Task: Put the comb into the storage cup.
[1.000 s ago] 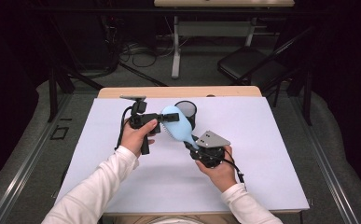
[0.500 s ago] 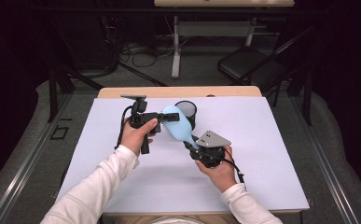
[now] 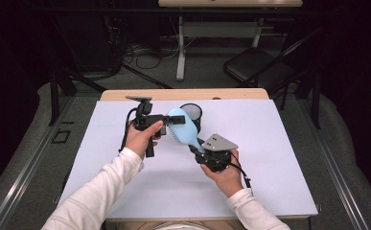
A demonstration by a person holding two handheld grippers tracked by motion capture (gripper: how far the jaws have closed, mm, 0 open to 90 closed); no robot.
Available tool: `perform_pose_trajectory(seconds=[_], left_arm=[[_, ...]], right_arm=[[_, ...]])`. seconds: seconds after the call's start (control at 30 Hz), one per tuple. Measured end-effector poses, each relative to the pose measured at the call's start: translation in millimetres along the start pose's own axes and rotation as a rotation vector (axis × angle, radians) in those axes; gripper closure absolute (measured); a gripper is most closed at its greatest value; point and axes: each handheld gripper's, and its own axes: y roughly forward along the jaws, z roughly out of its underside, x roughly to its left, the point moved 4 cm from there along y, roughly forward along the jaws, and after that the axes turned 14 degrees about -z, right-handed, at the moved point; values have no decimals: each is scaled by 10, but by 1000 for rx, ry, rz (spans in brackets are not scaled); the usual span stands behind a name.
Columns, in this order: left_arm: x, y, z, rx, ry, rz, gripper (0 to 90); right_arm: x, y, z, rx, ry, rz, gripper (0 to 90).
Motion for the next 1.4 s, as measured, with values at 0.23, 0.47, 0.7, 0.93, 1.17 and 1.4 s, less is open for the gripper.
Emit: perform_pose_trajectory(seconds=[0.23, 0.47, 0.7, 0.93, 1.17, 1.4], left_arm=[[0, 16, -10, 3, 4, -4, 508], [13, 23, -22, 0, -3, -10, 508], [27, 16, -45, -6, -8, -13, 507], [35, 4, -64, -15, -7, -21, 507], [47, 10, -80, -16, -11, -16, 507], [41, -2, -122, -47, -11, -19, 507]], right_arm=[[-4, 4, 5, -1, 4, 2, 623], [-11, 13, 8, 0, 8, 3, 544], [-20, 28, 5, -14, 20, -9, 437], [-38, 44, 13, 0, 25, 1, 395], [-66, 35, 0, 7, 15, 19, 369], [-77, 9, -41, 3, -1, 9, 369]])
